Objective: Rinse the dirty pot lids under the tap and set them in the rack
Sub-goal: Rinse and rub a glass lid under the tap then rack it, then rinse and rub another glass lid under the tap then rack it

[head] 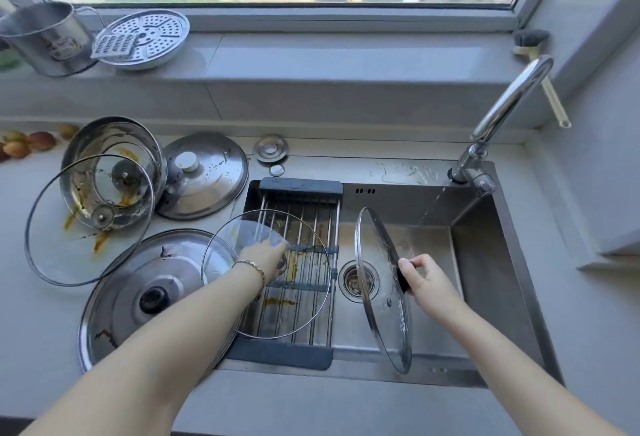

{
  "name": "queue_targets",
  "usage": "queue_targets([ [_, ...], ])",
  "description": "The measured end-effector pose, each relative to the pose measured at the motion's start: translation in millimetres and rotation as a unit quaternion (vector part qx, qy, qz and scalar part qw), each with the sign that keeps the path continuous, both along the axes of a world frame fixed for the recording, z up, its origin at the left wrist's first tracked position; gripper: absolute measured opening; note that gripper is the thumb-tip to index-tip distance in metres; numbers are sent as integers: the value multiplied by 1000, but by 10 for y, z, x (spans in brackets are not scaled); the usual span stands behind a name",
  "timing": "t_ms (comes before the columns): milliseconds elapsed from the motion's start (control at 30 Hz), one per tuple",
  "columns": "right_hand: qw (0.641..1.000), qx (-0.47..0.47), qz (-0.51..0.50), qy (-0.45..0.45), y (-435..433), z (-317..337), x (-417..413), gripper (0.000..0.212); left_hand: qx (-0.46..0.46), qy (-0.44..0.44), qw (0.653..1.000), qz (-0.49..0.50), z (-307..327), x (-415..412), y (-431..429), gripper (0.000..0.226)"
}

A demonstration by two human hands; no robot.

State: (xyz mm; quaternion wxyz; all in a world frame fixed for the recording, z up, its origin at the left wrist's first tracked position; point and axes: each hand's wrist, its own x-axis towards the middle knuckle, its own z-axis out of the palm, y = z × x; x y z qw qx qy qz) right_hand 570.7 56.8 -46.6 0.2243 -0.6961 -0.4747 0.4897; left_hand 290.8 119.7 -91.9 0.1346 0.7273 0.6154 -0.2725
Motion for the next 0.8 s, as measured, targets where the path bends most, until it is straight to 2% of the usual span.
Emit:
queue_targets([
  [133, 1000, -5, -18, -1, -28, -37, -47, 20, 41, -21, 999, 28, 232, -156, 20, 38],
  [233, 999, 20, -45, -5, 8, 8, -70, 22, 112, -73, 991, 27, 595, -393, 8, 30],
  [333, 996, 55, -51, -51, 75, 57, -79, 21, 187, -139, 971, 56, 990, -669, -53, 33],
  [433, 986, 37, 2, -163, 181, 14, -159, 27, 253, -211, 936, 125, 1259, -938, -132, 27],
  [533, 962, 42, 83, -258, 382, -58, -418, 35, 288, -256, 902, 194, 1368, -1113, -169, 24],
  [700, 924, 58, 216, -309, 848, -239, -1094, 35, 267, -296, 876, 272, 1338, -1230, -164, 33],
  [800, 901, 50, 269, -337, 1034, -394, -1500, 45, 269, -305, 867, 289, 1294, -1277, -162, 34],
])
